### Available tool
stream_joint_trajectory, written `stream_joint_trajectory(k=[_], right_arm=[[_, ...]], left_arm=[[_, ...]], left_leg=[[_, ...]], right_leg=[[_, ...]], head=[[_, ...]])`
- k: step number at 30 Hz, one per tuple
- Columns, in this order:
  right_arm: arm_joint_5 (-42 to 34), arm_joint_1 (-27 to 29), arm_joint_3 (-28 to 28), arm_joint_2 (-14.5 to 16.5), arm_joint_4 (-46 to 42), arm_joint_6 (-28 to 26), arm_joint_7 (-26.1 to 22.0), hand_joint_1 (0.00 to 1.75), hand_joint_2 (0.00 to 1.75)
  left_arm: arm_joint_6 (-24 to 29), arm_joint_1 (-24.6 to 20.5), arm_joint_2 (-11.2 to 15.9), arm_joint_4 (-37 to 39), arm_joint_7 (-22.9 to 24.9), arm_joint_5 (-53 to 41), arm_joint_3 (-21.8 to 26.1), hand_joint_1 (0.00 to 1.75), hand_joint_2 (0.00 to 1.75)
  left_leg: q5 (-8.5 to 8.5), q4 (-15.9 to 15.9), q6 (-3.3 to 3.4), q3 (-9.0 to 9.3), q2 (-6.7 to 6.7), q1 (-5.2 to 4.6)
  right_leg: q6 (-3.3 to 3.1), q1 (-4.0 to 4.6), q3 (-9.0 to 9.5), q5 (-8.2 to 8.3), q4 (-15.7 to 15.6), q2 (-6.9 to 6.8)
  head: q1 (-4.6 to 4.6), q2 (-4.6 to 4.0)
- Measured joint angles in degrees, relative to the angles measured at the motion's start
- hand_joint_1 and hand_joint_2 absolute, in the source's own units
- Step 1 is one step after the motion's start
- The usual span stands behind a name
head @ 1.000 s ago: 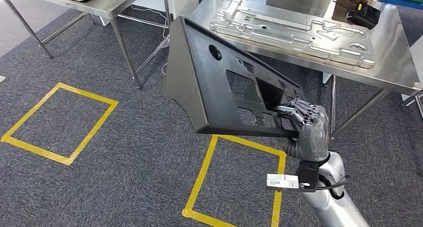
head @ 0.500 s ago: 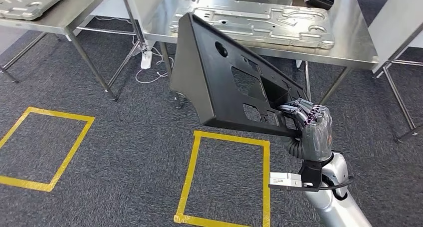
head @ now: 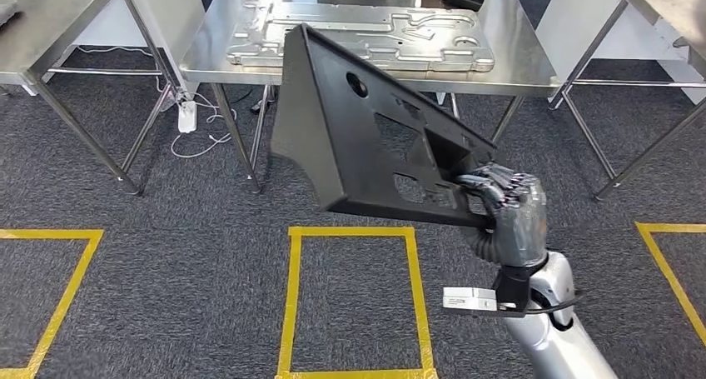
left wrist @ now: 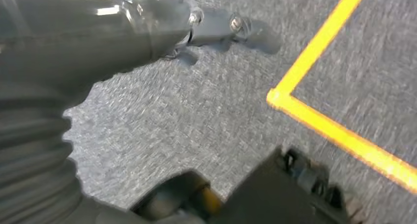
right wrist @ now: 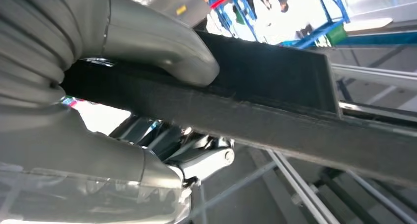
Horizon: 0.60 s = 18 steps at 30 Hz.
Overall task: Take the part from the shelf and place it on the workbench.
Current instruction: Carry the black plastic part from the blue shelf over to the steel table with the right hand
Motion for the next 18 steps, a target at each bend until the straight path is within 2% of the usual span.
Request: stream_joint_trajectory(k=[2, 3, 4, 5, 6, 7, 8, 9, 13, 18], right_arm=[[0.1, -0.1, 0.0, 0.0, 0.0, 0.1, 0.0, 1.75, 1.75], [0.2, -0.1, 0.1, 0.0, 0.1, 0.1, 0.0, 1.75, 1.75], [0.3, 0.0, 0.1, 0.0, 0.1, 0.1, 0.0, 1.75, 1.75], [0.4, 0.0, 0.1, 0.0, 0.1, 0.1, 0.0, 1.75, 1.75], [0.5, 0.0, 0.1, 0.0, 0.1, 0.1, 0.0, 1.75, 1.75], [0.5, 0.0, 0.1, 0.0, 0.1, 0.1, 0.0, 1.75, 1.75], [0.6, -0.1, 0.1, 0.0, 0.1, 0.1, 0.0, 1.75, 1.75], [0.7, -0.1, 0.1, 0.0, 0.1, 0.1, 0.0, 1.75, 1.75], [1.0, -0.1, 0.1, 0.0, 0.1, 0.1, 0.1, 1.75, 1.75], [1.4, -0.2, 0.2, 0.1, 0.1, 0.1, 0.1, 1.75, 1.75]], left_arm=[[-0.3, 0.1, 0.0, 0.0, 0.1, 0.0, 0.0, 0.0, 1.75], [-0.4, 0.1, 0.0, 0.0, 0.1, 0.0, 0.0, 0.0, 1.75], [-0.6, 0.0, 0.0, 0.0, 0.2, 0.1, 0.0, 0.0, 1.75], [-0.7, 0.0, 0.0, 0.0, 0.3, 0.1, 0.0, 0.0, 1.75], [-0.8, 0.0, 0.0, 0.0, 0.3, 0.1, 0.0, 0.0, 1.75], [-0.8, 0.0, -0.1, 0.0, 0.4, 0.1, 0.0, 0.0, 1.75], [-0.9, -0.1, -0.1, 0.0, 0.4, 0.1, 0.0, 0.0, 1.75], [-1.1, -0.1, -0.1, 0.0, 0.5, 0.1, 0.0, 0.0, 1.75], [-2.8, -0.2, -0.1, 0.0, 0.9, 0.2, 0.0, 0.0, 1.75], [-4.8, -0.3, -0.1, 0.0, 1.0, 0.3, 0.0, 0.0, 1.75]], left_leg=[[-0.15, 0.0, 0.19, 0.07, 1.12, 0.01], [-0.25, 0.0, 0.17, 0.13, 1.59, 0.05], [-0.39, 0.0, 0.08, 0.25, 1.93, 0.12], [-0.57, 0.0, -0.09, 0.47, 2.19, 0.24], [-0.8, 0.0, -0.34, 0.77, 2.36, 0.36], [-1.04, 0.0, -0.65, 1.01, 2.48, 0.35], [-1.24, 0.0, -0.97, 1.14, 2.56, 0.29], [-1.38, 0.0, -1.19, 1.17, 2.6, 0.08], [-1.16, -0.7, -0.89, 1.56, 2.69, -0.26], [-1.04, -1.5, -1.24, 2.12, 2.69, -0.32]], right_leg=[[0.26, -0.25, -3.79, -2.67, 7.3, -1.54], [0.4, -0.42, -4.99, -2.95, 9.5, -1.79], [0.54, -0.58, -5.11, -2.16, 9.4, -1.93], [0.68, -0.71, -4.0, -0.44, 7.1, -2.05], [0.79, -0.81, -2.01, 1.64, 3.1, -2.29], [0.9, -0.73, 0.03, 3.0, -0.7, -2.59], [0.9, -0.63, 1.68, 3.74, -3.7, -2.82], [0.91, -0.66, 2.63, 3.85, -5.4, -2.99], [0.66, -0.77, 3.03, 3.38, -6.0, -2.86], [0.22, -0.82, 3.23, 3.13, -6.0, -2.85]], head=[[0.75, 0.0], [0.94, 0.0], [1.11, 0.0], [1.26, 0.0], [1.38, 0.0], [1.52, 0.0], [1.65, 0.0], [1.63, 0.0], [0.66, 0.0], [-0.39, 0.0]])
